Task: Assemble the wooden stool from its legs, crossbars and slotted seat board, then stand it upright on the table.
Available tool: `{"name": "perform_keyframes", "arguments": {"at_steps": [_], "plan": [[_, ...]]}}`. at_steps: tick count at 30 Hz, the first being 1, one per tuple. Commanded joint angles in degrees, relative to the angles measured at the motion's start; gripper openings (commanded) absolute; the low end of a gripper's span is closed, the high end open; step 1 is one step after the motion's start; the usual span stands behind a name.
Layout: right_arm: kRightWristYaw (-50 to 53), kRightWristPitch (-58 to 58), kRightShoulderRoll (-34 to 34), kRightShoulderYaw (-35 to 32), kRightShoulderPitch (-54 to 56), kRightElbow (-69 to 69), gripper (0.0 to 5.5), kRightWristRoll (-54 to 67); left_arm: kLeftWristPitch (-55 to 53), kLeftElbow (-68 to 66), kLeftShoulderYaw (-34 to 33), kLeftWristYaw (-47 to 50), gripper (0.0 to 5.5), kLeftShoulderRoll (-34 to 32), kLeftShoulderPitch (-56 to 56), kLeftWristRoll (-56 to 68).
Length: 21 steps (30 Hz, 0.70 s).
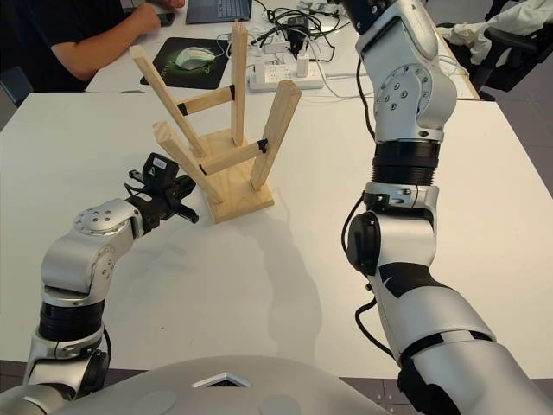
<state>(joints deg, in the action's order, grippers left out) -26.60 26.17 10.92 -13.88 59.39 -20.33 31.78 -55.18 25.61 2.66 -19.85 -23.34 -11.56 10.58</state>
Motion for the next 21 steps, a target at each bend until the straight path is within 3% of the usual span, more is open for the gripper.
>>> {"name": "perform_keyframes", "arguments": {"at_steps": [1, 4, 17, 19, 21], "plan": [[-2.5, 10.2, -1.8, 10.2, -9.8, 5.1, 0.02, -1.7, 0.1, 0.0, 0.5, 0.0, 0.0, 0.0, -1.3, 0.2], [-2.7, 12.7, -2.3, 12.0, -11.5, 7.9, 0.02, -1.3, 0.1, 0.0, 0.7, 0.2, 0.0, 0.2, -1.2, 0.2], [0.3, -10.0, 1.1, -5.2, 4.8, 1.8, 0.02, 2.0, 0.0, 0.6, 0.2, 1.1, 0.0, 0.8, -0.4, 0.3], [0.3, -9.1, 0.9, -4.5, 3.5, 2.5, 0.02, 1.9, -0.2, 0.7, 0.3, 1.0, 0.0, 0.7, -0.4, 0.4], [-0.9, -0.1, 0.7, 2.4, -1.3, 2.5, 0.02, -0.3, -0.4, 1.0, 0.2, 0.9, 0.0, 0.5, -0.4, 0.5]]}}
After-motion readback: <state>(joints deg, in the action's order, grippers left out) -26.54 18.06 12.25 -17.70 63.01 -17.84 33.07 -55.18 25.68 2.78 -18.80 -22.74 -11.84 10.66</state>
